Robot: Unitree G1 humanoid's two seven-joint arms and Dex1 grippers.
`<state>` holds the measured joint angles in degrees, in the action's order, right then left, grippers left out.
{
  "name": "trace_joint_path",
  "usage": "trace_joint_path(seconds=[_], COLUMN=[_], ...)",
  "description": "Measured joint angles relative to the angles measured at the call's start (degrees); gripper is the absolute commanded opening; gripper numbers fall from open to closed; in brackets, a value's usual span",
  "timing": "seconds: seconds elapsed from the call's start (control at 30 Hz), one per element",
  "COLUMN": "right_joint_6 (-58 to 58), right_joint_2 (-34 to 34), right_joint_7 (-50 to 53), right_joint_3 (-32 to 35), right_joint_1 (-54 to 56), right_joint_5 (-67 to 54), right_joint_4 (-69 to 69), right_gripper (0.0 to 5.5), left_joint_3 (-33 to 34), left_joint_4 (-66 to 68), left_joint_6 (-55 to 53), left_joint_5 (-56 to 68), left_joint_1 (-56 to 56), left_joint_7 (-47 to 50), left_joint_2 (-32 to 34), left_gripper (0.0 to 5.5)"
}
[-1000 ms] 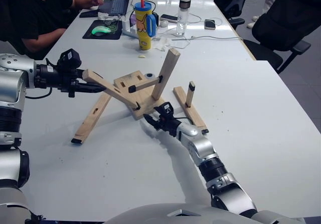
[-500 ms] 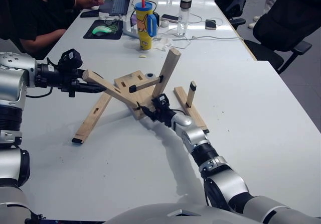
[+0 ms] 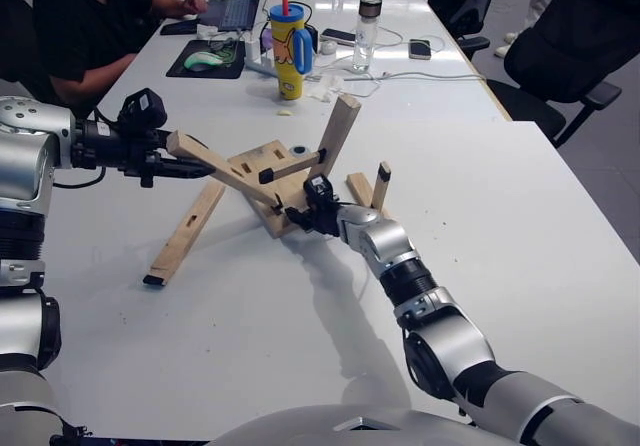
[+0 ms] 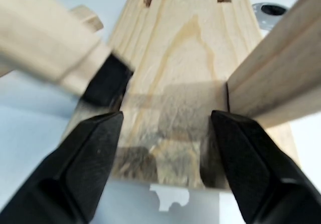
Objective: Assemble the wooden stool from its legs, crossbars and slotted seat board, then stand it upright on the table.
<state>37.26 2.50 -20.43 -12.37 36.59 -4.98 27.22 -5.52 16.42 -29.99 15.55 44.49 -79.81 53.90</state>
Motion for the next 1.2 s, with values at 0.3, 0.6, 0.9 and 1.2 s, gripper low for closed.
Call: trace_joint_path(seconds=[0.3,0.6,0.9,1.2], right_joint_6=[5.5,6.4,6.4,3.7], right_joint_2=[-1.0,-0.7,-0.7,2.2], right_joint_7=[-0.9,-0.5,-0.4,-2.8], right_joint_3=[-0.3,0.5,0.6,2.0], right_joint_1=[-2.2,-2.5,-2.5,-11.3], right_joint_5=[-0.5,-1.1,-1.0,-6.6], right_joint_4=[-5.4,-5.7,-5.5,-12.8], right_gripper=[2.25,1.91,0.5,0.01], left_joint_3=[-1.0,-3.5,-4.5,-4.2], left_joint_4=[-3.4,-1.9,-0.7,-1.1], left_joint_6=[-4.0,-4.3,-5.3,-6.4], left_joint_5=[-1.6,-4.1,-4.0,-2.8], left_joint_1=[-0.2,1.5,3.0,3.0], left_joint_7=[2.2,-0.4,-1.8,-3.9], left_joint_2=[0.2,1.2,0.3,1.0], left_gripper=[2.12,2.12,2.12,2.12])
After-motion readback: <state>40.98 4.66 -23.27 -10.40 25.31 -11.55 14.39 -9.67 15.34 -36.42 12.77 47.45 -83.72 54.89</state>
